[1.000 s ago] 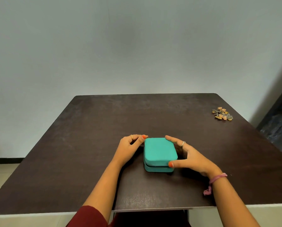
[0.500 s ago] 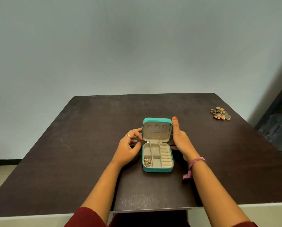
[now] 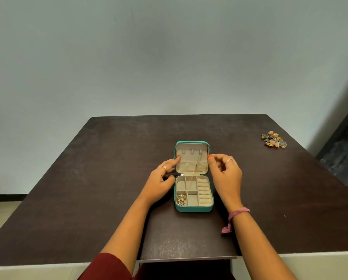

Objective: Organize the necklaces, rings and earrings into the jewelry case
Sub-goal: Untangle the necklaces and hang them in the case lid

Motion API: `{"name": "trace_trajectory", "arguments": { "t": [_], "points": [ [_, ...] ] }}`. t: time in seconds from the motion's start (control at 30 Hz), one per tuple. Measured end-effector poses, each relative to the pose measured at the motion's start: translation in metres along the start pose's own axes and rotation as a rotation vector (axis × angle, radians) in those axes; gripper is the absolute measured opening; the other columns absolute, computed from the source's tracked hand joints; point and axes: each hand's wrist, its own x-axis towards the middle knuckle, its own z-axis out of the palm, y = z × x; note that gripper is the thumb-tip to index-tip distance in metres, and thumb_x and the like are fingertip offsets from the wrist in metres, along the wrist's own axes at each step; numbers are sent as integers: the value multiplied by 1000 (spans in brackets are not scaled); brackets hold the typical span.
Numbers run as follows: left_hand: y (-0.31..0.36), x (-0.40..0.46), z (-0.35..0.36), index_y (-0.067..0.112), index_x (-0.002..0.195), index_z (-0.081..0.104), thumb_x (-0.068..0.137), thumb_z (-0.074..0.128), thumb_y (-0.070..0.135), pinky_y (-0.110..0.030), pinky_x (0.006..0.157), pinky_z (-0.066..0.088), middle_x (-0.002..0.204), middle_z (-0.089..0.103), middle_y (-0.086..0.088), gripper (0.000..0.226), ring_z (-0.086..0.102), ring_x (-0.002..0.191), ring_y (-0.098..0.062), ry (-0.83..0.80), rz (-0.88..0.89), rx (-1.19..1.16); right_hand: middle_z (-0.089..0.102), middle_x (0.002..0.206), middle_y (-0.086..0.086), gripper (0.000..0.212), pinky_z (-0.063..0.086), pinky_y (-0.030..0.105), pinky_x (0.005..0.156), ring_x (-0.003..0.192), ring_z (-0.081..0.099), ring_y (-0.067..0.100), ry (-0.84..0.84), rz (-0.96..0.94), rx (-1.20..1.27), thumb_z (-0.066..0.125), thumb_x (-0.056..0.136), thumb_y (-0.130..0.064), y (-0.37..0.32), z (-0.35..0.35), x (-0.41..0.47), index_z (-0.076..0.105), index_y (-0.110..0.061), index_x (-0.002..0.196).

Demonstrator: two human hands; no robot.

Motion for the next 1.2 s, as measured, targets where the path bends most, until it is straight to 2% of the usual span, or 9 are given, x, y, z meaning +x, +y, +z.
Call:
{"name": "trace_trajectory", "arguments": {
  "t": [0.1,0.23,0.33,0.5,0.77,0.97,1.2],
  "points": [
    [1,0,0,27,137,45,90,45,-9,-17,98,44,137,48,11,60,51,121,1,5,-13,-36,57,69,-4,11,43,21,60,67,55,8,-83,-33,-154,64,87,-35,-1,4,0,68,-30,78],
    [-1,0,-1,24,139,47,93,47,-4,-21,100,45,137,49,11,54,52,121,-2,15,-20,-28,58,67,-9,16,50,36,67,68,56,8,-99,9,-279,63,86,-41,-5,10,5,72,-29,80],
    [1,0,0,22,139,46,93,47,-3,-16,97,45,135,48,13,52,52,118,5,20,-26,-30,56,69,-11,18,50,40,73,72,55,8,-64,-7,-351,60,87,-39,-9,15,7,72,-26,83],
    [2,-1,-1,23,139,45,93,52,0,-15,92,47,132,47,18,52,52,115,9,12,-29,-31,56,78,-9,16,38,31,75,73,52,9,-31,-128,-510,57,91,-34,-11,18,12,71,-26,90],
    [2,-1,-2,24,137,45,90,55,-4,-8,86,44,129,47,20,56,52,110,15,15,-16,-4,60,72,-2,12,38,34,62,65,54,16,64,-402,-751,65,85,-27,-1,15,21,72,-20,78],
    [-1,0,-3,27,136,48,88,57,-4,-13,91,45,132,50,13,58,55,115,4,36,-5,-3,62,76,1,9,41,34,59,64,56,18,49,-631,-798,67,86,-23,7,6,32,71,-15,88],
    [-4,1,-3,27,138,47,88,58,-1,-15,94,46,133,49,13,58,54,117,1,31,-10,-4,63,87,3,14,40,30,59,70,59,17,4,-623,-683,68,86,-21,13,7,31,73,-12,96]
  ]
}}
